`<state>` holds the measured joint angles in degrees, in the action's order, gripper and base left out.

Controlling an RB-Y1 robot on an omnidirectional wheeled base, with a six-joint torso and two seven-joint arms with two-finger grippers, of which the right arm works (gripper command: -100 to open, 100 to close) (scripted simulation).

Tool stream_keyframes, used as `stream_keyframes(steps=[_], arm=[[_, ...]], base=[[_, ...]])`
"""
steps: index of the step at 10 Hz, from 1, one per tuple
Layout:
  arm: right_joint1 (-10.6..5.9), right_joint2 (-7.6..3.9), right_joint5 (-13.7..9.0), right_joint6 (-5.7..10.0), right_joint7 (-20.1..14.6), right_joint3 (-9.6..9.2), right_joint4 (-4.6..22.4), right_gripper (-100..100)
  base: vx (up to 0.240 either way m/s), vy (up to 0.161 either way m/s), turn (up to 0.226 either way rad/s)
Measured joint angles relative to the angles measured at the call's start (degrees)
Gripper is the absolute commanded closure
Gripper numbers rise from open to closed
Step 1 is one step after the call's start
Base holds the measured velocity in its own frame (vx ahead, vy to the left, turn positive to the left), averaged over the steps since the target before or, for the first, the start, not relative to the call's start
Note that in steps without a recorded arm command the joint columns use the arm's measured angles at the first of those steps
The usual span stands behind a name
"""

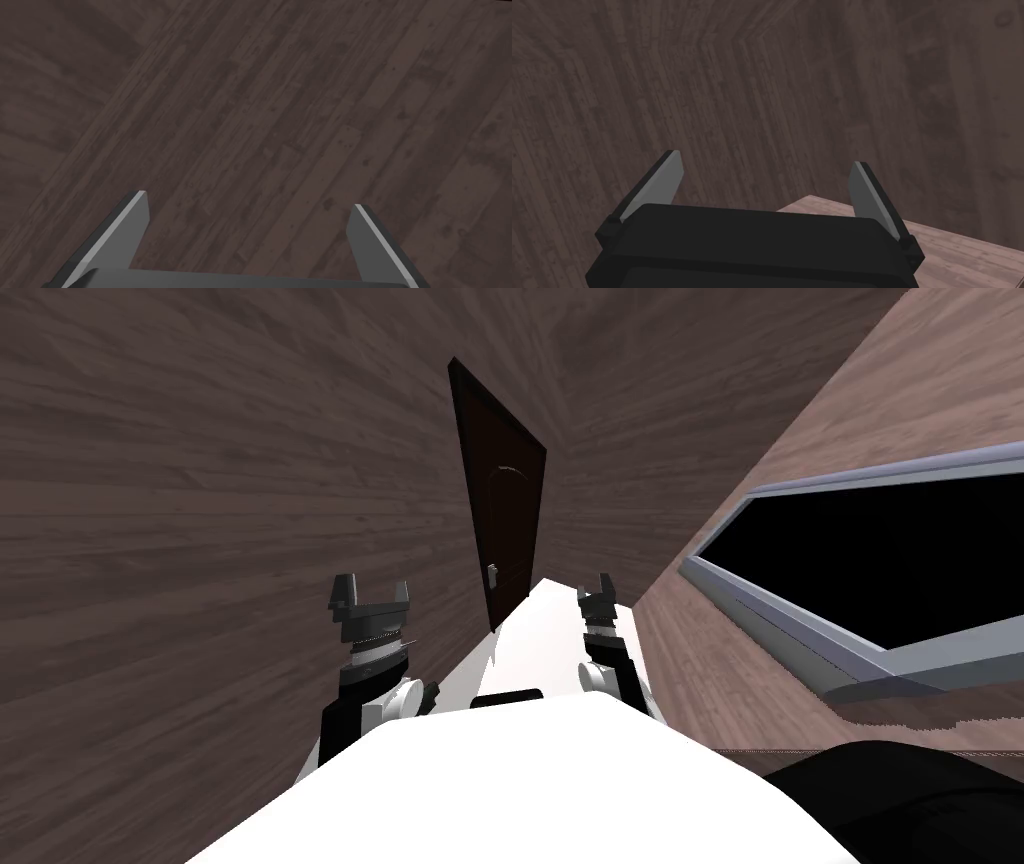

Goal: Pull the door open

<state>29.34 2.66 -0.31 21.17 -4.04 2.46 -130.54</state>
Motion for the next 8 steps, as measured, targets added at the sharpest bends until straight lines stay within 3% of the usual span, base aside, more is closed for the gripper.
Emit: stream_keyframes(steps=[2,8], arm=[[-0.12,-0.7,1.7,0.51,1.4,0.58,1.4,-100],[0.0,-2.48,8.3,2.12,6.9,2.32,5.7,-100]], base=[[0.148,-0.028,0.313],[0.116,-0.029,0.184]])
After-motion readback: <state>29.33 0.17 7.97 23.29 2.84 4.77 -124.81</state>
